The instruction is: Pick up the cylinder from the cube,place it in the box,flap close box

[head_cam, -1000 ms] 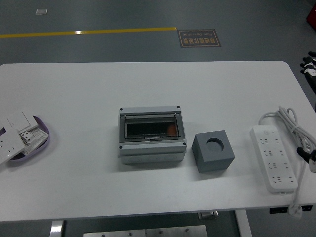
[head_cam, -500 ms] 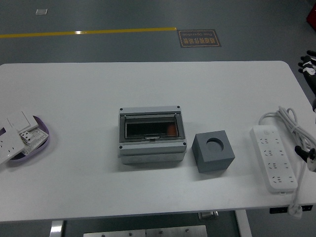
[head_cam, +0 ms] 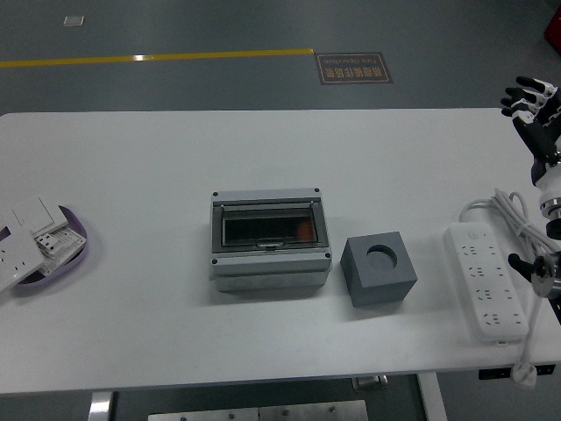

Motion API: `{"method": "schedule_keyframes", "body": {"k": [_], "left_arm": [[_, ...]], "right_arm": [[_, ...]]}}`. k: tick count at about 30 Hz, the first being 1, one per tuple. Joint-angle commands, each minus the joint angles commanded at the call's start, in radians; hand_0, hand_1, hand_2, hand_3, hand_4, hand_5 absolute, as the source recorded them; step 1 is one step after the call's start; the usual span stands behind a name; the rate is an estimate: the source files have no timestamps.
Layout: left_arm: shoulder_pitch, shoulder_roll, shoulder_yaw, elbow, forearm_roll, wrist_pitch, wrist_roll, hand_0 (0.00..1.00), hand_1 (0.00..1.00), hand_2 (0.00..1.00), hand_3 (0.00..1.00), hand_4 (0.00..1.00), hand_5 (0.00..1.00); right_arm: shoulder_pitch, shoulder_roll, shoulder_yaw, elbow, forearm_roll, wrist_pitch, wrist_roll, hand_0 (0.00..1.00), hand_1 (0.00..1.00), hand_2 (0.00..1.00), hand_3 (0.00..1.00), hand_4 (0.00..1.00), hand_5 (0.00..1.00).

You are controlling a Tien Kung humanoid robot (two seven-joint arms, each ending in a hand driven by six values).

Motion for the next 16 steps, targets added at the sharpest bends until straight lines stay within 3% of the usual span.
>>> {"method": "schedule_keyframes", "body": {"k": [4, 5, 10, 11, 16], "left_arm": [[0.000, -0.002, -0.002, 0.000, 0.002, 0.001, -0.001, 0.596, 0.622, 0.615, 0.635, 0.685, 0.210], [0.000, -0.002, -0.003, 0.001, 0.002, 0.002, -0.001, 0.596, 0.622, 0.616, 0.635, 0.686, 0.210], [0.000, -0.001, -0.005, 0.001, 0.002, 0.002, -0.002, 0.596, 0.622, 0.616, 0.635, 0.686, 0.210], [0.000, -0.001, -0.006, 0.001, 0.003, 0.002, -0.003, 0.596, 0.622, 0.614, 0.636, 0.687, 0.209], [0.002, -0.001, -0.005, 0.001, 0.001, 0.002, -0.002, 0.596, 0.622, 0.614, 0.636, 0.687, 0.209]], "right_arm": [[0.009, 0.010, -0.034, 0.004, -0.003, 0.007, 0.019, 0.654, 0.612, 0.622, 0.648, 0.596, 0.285], [0.012, 0.014, -0.042, 0.004, -0.006, 0.005, 0.021, 0.693, 0.652, 0.644, 0.652, 0.714, 0.132], [0.015, 0.035, -0.060, 0.001, -0.019, -0.002, 0.025, 0.693, 0.652, 0.644, 0.652, 0.714, 0.132], [0.014, 0.037, -0.062, 0.001, -0.020, -0.002, 0.025, 0.713, 0.677, 0.646, 0.673, 0.630, 0.005], [0.009, 0.037, -0.065, -0.002, -0.015, 0.002, 0.026, 0.713, 0.677, 0.646, 0.673, 0.630, 0.005]]}}
